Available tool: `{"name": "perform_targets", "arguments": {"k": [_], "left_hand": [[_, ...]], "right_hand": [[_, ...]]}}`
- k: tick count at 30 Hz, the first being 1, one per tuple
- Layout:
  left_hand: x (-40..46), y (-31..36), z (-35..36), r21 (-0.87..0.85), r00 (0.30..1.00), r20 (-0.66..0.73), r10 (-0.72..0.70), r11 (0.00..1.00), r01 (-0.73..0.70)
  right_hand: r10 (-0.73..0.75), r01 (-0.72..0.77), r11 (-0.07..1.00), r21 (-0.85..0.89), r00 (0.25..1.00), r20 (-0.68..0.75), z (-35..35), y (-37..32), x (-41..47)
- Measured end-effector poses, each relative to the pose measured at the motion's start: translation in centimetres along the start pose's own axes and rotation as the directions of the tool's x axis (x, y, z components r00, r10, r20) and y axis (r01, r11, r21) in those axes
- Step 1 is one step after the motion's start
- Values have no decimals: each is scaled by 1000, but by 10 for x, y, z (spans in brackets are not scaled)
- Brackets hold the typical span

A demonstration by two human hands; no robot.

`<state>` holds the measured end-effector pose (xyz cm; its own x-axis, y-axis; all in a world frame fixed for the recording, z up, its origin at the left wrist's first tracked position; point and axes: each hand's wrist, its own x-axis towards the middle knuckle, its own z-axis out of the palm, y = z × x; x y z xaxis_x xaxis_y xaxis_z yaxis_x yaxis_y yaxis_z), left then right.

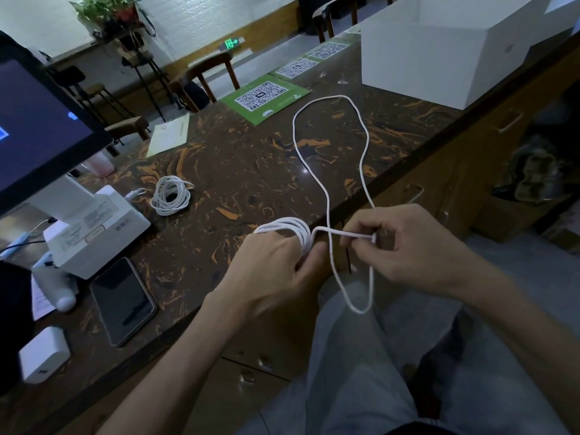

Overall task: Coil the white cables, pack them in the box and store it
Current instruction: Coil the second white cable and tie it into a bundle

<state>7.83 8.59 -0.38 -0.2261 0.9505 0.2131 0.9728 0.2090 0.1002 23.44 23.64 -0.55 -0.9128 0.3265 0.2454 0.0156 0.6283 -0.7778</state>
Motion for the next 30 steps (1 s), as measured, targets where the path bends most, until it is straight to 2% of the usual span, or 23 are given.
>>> {"name": "perform_targets", "arguments": {"k": [2, 4, 6, 9, 10, 12, 14, 15, 17, 19, 21, 22, 23, 24, 26, 28, 30], "left_hand": [[0, 2, -6, 199, 991, 127, 42, 978, -67], [-1, 7, -7, 275, 963, 266, 35, 955, -111], [-1, 13, -5, 154, 920, 392, 9, 985, -75], [1, 20, -7, -219, 835, 549, 46, 972, 90], [3, 22, -8, -369, 811, 577, 96, 917, 154], [5, 26, -8, -625, 761, 609, 222, 726, 288], [3, 33, -6, -751, 715, 618, 327, 514, 414], [1, 37, -4, -803, 716, 586, 379, 387, 452], [-4, 45, 1, -890, 791, 436, 429, 78, 448], [-3, 50, 2, -919, 893, 237, 383, -210, 334], [4, 50, -2, -878, 960, 105, 258, -429, 211], [9, 48, -6, -842, 978, 92, 188, -509, 177], [13, 46, -10, -805, 987, 104, 119, -573, 154], [17, 42, -12, -771, 991, 123, 51, -623, 128], [21, 36, -16, -728, 987, 146, -63, -683, 64], [23, 30, -19, -728, 972, 160, -170, -685, 0], [24, 25, -21, -764, 956, 176, -234, -645, -17]], "right_hand": [[7, 15, 969, -245, 996, 91, -8, 9, 7], [15, 67, 860, -506, 988, 157, -7, 15, 14], [0, 92, 767, -635, 990, 143, 5, 18, 19], [-195, 151, 699, -699, 981, 17, 28, 21, 22], [-253, 164, 689, -706, 967, -23, 36, 22, 23], [-359, 209, 678, -705, 931, -70, 49, 19, 23], [-426, 246, 706, -664, 896, -122, 60, 20, 28], [-438, 255, 738, -624, 885, -156, 63, 20, 31], [-393, 289, 798, -528, 915, -93, 65, 25, 34], [-295, 275, 852, -446, 955, 25, 69, 35, 31], [-94, 89, 962, -260, 996, -6, 71, 37, 21], [-38, 26, 980, -198, 998, -57, 72, 34, 17], [-51, 18, 979, -205, 986, -160, 73, 32, 16], [-115, 37, 959, -281, 957, -266, 75, 29, 15], [-243, 19, 898, -439, 853, -461, 76, 20, 13], [-252, 4, 898, -440, 823, -508, 76, 15, 11], [-229, 63, 938, -339, 851, -474, 79, 15, 7]]}}
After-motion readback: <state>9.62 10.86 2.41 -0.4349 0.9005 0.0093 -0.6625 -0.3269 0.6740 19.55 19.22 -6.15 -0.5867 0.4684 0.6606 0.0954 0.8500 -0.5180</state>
